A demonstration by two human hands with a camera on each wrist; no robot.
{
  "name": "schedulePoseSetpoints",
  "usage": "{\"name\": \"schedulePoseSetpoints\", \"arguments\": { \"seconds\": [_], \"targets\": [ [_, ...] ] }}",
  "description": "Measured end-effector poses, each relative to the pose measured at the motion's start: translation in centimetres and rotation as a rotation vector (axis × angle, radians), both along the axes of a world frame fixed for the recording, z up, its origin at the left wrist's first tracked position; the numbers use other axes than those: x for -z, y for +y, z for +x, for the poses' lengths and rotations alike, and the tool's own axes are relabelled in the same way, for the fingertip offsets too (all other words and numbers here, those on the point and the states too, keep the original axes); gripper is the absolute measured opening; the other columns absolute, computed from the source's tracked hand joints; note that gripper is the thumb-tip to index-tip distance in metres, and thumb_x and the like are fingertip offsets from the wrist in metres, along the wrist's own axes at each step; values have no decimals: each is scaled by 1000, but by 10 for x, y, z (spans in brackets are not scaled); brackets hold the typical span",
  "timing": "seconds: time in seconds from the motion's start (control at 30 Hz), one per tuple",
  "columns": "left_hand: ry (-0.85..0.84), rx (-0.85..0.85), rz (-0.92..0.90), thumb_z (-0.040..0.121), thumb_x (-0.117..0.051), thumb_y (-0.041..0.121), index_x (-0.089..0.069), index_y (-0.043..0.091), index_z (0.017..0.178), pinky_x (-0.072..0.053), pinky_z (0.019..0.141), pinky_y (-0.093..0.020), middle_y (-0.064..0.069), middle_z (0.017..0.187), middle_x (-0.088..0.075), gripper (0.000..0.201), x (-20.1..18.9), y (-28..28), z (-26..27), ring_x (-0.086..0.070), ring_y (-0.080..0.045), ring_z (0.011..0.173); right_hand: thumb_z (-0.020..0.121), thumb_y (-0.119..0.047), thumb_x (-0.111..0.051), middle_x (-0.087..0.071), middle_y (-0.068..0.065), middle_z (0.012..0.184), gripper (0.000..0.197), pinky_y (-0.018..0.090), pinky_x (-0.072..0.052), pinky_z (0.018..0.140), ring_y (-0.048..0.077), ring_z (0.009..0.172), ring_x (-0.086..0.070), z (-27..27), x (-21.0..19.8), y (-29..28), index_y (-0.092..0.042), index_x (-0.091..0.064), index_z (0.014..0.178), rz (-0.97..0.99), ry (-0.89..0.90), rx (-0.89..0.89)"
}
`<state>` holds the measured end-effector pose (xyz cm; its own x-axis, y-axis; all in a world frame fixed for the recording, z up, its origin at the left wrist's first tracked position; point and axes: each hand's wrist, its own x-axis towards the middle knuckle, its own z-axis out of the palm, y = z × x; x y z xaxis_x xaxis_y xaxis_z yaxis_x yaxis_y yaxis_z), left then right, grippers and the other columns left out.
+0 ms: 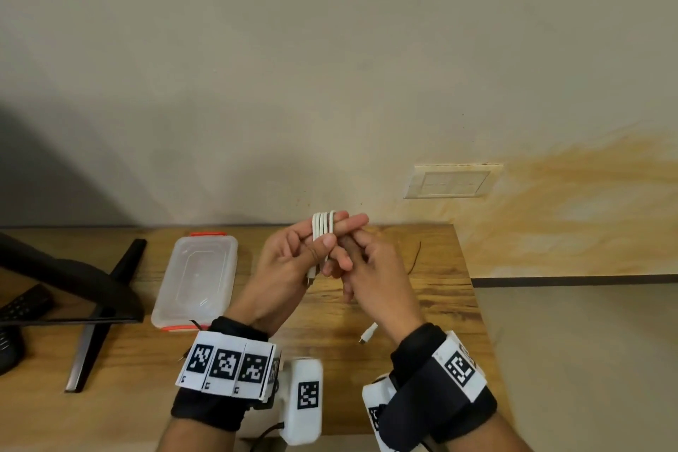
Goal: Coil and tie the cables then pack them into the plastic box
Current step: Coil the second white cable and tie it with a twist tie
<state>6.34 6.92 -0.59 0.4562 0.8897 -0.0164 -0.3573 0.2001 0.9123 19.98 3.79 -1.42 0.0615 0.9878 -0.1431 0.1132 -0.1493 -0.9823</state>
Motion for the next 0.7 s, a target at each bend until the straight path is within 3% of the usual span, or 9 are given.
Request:
{"name": "schedulePoseSetpoints", "arguments": {
  "seconds": [0.1, 0.17, 0.27, 0.37, 0.43, 0.5, 0.53, 0.6, 0.7],
  "targets": [
    [64, -120, 15, 97, -49, 5, -49, -5, 136, -53, 62, -22, -12, 131, -66, 41, 0, 2, 1, -59, -12, 66, 106, -24, -47, -64, -4, 69, 23, 24, -48, 52, 2, 49, -54, -1, 4, -5, -29, -68, 98, 38, -180, -90],
    [150, -179, 42, 97, -52, 8, -50, 0, 136, -58, 72, -24, -6, 130, -67, 40, 3, 4, 0, -71, -18, 80, 106, -25, -47, -66, 0, 69, 22, 23, -49, 54, 5, 51, -57, -1, 5, -8, -25, -69, 101, 60, -287, -161],
    [292, -251, 73, 99, -50, 2, -50, 4, 134, -60, 80, -27, -5, 121, -72, 35, 7, 5, 0, -74, -23, 96, 104, -26, -50, -64, 2, 69, 23, 34, -52, 57, 16, 58, -58, -1, 8, -12, -19, -67, 90, 115, -429, -271],
    [502, -265, 161, 101, -48, 0, -50, 7, 133, -58, 85, -29, 0, 110, -75, 32, 15, 8, -1, -73, -14, 98, 103, -25, -50, -59, -4, 70, 23, 28, -43, 54, 13, 59, -51, 4, 10, -17, -21, -63, 84, 212, -644, -344],
    [738, -226, 293, 100, -50, 3, -56, 13, 123, -56, 83, -24, 11, 97, -75, 25, 24, 9, -5, -71, -1, 92, 103, -28, -51, -65, -6, 87, 20, 28, -49, 66, 8, 73, -56, 8, 9, -17, -22, -67, 95, 267, -730, -338],
    [932, -140, 412, 98, -53, 8, -62, 10, 102, -55, 73, -24, 13, 80, -72, 10, 28, 9, -8, -69, 0, 78, 102, -31, -54, -69, -7, 100, 19, 31, -52, 79, 13, 86, -62, 14, 7, -14, -24, -71, 104, 336, -801, -278],
    [945, -90, 424, 99, -52, 9, -62, 7, 96, -56, 71, -29, 7, 77, -72, 10, 28, 8, -8, -69, -4, 75, 99, -31, -57, -71, -7, 98, 17, 34, -52, 81, 15, 86, -64, 17, 6, -12, -24, -72, 101, 376, -838, -237],
    [802, 33, 345, 102, -48, 9, -63, 5, 96, -56, 70, -32, -4, 78, -74, 16, 22, 4, -6, -73, -13, 74, 93, -26, -62, -71, -8, 88, 12, 38, -50, 80, 16, 82, -64, 23, 5, -8, -24, -73, 90, 444, -904, -139],
    [570, 96, 244, 104, -43, 7, -64, -1, 103, -56, 70, -31, -15, 83, -75, 22, 11, 4, -5, -74, -27, 74, 91, -20, -67, -72, -11, 87, 8, 32, -47, 79, 10, 82, -62, 30, 5, -3, -26, -73, 91, 502, -875, -9]
  ]
}}
